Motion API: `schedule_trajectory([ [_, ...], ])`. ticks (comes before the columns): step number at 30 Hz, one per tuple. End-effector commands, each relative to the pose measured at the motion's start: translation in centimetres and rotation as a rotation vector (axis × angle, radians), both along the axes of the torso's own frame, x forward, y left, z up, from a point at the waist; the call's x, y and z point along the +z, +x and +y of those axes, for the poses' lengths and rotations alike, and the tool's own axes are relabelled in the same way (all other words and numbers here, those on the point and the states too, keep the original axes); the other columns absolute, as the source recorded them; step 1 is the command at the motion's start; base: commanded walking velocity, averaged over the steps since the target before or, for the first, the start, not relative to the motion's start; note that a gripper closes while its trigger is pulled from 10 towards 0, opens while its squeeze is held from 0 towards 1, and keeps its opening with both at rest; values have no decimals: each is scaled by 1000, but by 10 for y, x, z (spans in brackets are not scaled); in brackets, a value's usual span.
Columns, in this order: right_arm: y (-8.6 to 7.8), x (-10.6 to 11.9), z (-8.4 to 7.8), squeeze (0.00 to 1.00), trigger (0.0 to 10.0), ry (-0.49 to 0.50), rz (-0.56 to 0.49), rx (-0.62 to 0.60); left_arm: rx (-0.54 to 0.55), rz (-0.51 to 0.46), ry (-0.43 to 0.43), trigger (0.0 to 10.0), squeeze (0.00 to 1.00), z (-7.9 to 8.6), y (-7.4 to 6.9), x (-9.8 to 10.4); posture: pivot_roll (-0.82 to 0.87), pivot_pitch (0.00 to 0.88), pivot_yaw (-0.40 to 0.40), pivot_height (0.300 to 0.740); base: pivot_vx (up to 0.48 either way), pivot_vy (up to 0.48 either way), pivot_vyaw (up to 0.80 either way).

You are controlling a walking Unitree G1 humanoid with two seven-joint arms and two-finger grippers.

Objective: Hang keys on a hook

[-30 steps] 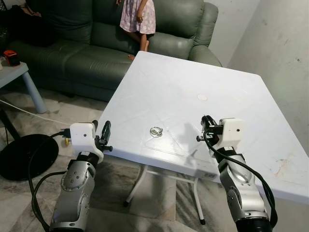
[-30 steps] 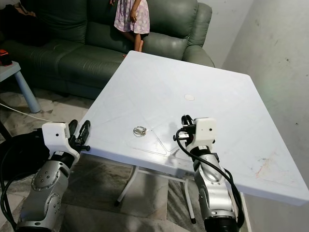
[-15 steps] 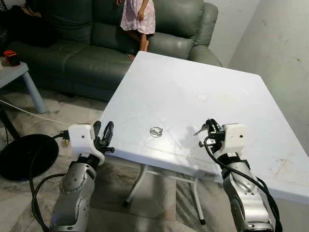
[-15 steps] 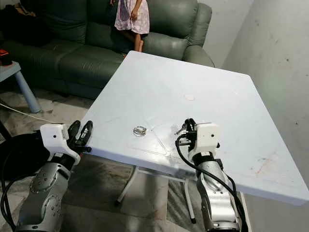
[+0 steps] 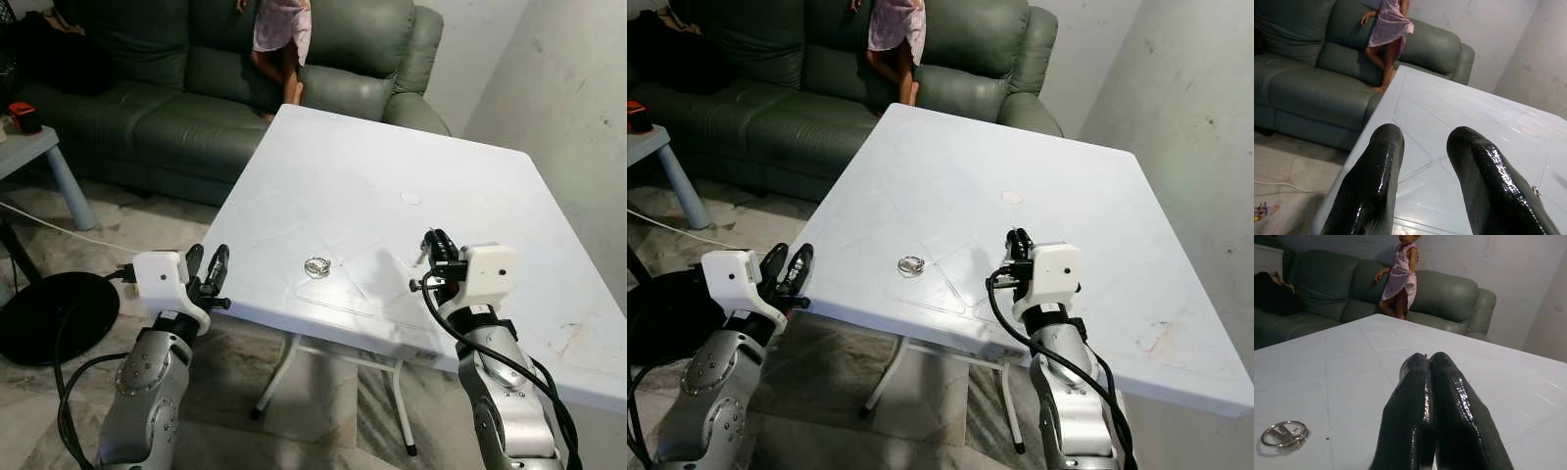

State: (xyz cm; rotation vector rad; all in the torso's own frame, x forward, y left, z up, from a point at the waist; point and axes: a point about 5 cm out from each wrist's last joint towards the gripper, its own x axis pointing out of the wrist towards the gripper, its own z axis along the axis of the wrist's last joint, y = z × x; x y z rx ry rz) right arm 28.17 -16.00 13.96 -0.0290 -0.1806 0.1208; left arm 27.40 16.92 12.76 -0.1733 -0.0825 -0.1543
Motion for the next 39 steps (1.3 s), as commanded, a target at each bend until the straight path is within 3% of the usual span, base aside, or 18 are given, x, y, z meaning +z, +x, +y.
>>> schedule_trajectory([
  [1, 2, 10, -6, 0, 10000, -7, -32, -19, -17, -10, -3, 10000, 0, -2, 1, 5, 178, 0, -127, 740, 0, 0, 0],
  [19, 12, 7, -6, 0, 10000, -27, 16, -27, -24, -19, 18, 10000, 0, -1, 11, 10, 178, 0, -122, 740, 0, 0, 0],
  [39, 18, 8, 2, 0, 10000, -43, 29, 1, -13, -24, 33, 10000, 0, -1, 18, 11, 164, 0, -121, 740, 0, 0, -724],
])
